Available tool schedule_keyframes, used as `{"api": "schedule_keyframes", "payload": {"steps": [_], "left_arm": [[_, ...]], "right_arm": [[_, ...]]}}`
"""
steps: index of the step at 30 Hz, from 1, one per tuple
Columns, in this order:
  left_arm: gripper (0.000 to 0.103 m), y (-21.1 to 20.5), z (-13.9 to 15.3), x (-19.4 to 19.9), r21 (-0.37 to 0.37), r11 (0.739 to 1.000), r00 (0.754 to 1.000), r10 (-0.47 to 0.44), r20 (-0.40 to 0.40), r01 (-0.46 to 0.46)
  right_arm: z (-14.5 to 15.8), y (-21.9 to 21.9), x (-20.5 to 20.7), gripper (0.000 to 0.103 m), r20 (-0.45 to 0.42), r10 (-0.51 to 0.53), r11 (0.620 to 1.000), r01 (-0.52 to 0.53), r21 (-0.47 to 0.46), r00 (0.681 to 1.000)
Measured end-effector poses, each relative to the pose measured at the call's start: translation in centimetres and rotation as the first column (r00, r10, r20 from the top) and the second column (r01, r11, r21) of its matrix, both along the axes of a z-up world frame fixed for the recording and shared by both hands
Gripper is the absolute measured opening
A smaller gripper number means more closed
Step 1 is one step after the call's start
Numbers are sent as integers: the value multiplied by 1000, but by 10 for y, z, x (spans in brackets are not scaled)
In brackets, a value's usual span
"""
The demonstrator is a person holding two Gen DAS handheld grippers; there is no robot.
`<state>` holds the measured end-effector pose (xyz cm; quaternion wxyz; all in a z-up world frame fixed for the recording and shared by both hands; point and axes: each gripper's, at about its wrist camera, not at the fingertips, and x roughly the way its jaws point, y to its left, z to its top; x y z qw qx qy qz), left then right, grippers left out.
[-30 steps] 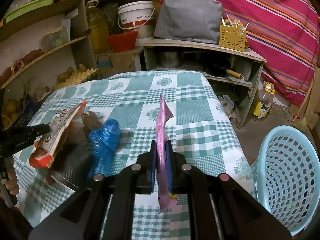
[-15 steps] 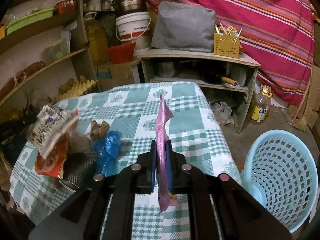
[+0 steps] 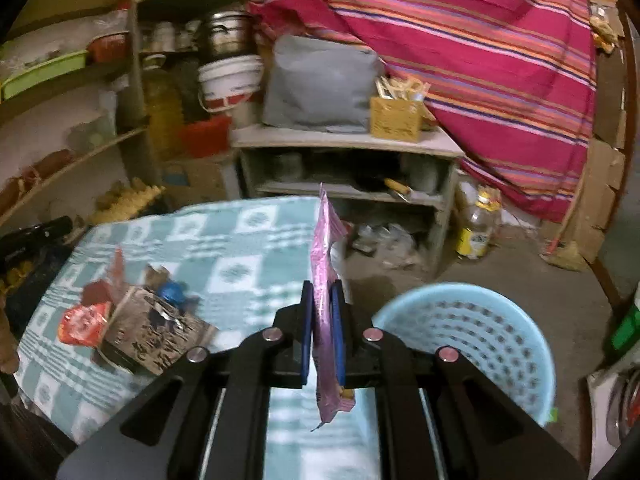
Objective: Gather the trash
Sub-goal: 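Carry both wrappers to the light-blue basket and open both tools over it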
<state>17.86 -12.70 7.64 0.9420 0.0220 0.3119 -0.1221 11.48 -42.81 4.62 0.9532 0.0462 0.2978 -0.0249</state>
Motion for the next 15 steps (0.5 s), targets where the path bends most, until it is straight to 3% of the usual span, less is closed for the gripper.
{"api": "schedule_keyframes", "payload": {"steps": [3, 5, 6, 7, 15], "left_arm": [[3, -20, -21, -1, 48, 999, 999, -5, -38, 7], [36, -30, -39, 0, 46, 999, 997, -1, -77, 4], [60, -30, -44, 0, 42, 999, 996, 6, -84, -3], [66, -31, -50, -1, 40, 999, 996, 16, -86, -13], [66, -31, -110, 23, 112, 993, 976, 60, -209, -37]], "right_arm": [[-9, -21, -9, 9, -37, -22, 1000, 22, -21, 999], [-17, -31, -14, 9, -58, -32, 999, 31, -29, 998], [-22, -36, -16, 9, -69, -37, 999, 35, -27, 997], [-25, -38, -18, 9, -74, -40, 999, 38, -26, 996], [-46, -48, -25, 9, -109, -53, 999, 54, 1, 993]]}}
